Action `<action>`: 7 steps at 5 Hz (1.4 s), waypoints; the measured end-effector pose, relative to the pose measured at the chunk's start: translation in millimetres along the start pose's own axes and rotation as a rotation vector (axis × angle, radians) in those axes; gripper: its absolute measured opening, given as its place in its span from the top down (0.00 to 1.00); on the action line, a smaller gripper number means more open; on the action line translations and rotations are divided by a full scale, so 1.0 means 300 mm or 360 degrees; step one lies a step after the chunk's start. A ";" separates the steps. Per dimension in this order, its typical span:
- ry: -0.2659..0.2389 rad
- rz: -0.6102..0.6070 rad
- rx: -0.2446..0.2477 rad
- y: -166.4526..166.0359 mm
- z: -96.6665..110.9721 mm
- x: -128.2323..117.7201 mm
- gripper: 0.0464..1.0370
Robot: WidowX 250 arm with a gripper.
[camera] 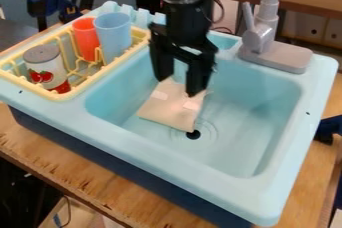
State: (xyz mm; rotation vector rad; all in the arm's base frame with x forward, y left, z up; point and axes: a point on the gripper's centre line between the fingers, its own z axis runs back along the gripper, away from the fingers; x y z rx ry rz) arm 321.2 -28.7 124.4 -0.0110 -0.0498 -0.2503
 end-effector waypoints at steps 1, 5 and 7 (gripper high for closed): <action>0.0002 0.0001 0.0000 0.005 -0.042 0.036 0.04; 0.0090 0.0162 0.0138 0.084 -0.115 0.054 0.04; 0.0096 0.0123 0.0001 0.047 -0.136 -0.016 0.04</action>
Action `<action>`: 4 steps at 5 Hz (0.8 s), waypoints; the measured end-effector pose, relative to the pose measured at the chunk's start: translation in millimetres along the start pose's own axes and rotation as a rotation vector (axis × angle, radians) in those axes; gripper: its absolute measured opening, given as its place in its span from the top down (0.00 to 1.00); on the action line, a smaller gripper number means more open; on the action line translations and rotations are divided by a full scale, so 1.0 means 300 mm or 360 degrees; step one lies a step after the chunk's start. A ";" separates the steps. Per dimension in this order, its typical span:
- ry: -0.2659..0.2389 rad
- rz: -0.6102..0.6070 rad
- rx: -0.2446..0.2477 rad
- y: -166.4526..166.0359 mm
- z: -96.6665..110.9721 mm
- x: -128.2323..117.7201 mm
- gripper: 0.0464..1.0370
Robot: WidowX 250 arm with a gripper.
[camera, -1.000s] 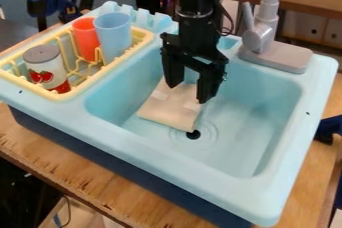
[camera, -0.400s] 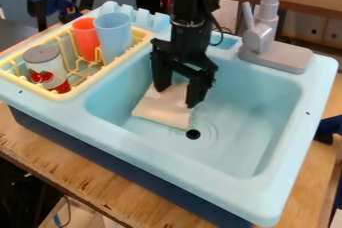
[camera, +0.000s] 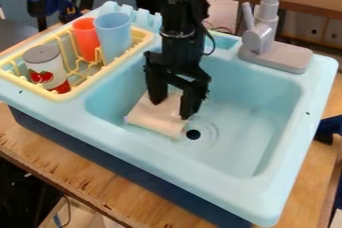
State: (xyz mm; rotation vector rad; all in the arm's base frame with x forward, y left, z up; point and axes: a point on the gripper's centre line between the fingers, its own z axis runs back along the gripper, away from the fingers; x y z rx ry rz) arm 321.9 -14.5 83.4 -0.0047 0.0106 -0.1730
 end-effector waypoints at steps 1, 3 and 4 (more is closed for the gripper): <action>0.0019 -0.0013 -0.0072 -0.033 -0.008 -0.081 0.04; 0.0079 -0.0011 -0.0139 -0.061 -0.008 -0.185 0.04; 0.0096 0.0011 -0.0157 -0.062 0.008 -0.185 0.04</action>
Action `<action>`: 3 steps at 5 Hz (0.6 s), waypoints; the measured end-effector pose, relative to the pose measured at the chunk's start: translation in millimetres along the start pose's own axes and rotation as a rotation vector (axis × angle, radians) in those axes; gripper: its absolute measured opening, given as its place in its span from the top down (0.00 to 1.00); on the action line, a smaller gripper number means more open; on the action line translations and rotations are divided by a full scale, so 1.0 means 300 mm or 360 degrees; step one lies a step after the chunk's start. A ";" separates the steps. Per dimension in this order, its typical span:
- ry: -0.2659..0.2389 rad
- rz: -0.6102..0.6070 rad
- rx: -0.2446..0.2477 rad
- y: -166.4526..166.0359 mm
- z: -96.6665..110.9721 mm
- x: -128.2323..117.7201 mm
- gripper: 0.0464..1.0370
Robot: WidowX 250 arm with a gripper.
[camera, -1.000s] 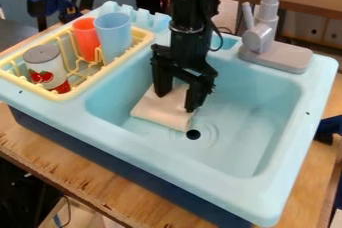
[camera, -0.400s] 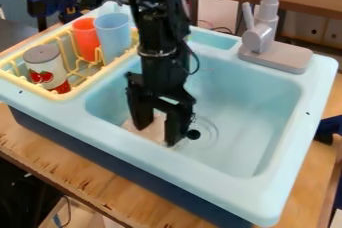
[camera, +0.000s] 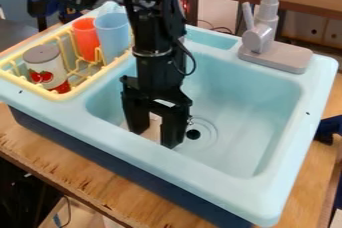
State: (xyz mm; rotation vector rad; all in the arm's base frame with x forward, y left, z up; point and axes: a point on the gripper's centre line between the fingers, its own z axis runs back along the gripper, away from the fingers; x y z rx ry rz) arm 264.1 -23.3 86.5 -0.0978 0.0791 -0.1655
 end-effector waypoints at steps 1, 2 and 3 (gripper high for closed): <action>-0.0122 -0.0008 0.0019 -0.003 0.091 0.048 0.04; -0.0209 0.0020 0.0120 -0.001 0.210 0.041 0.04; -0.0048 0.0016 0.0203 -0.032 0.271 -0.031 0.04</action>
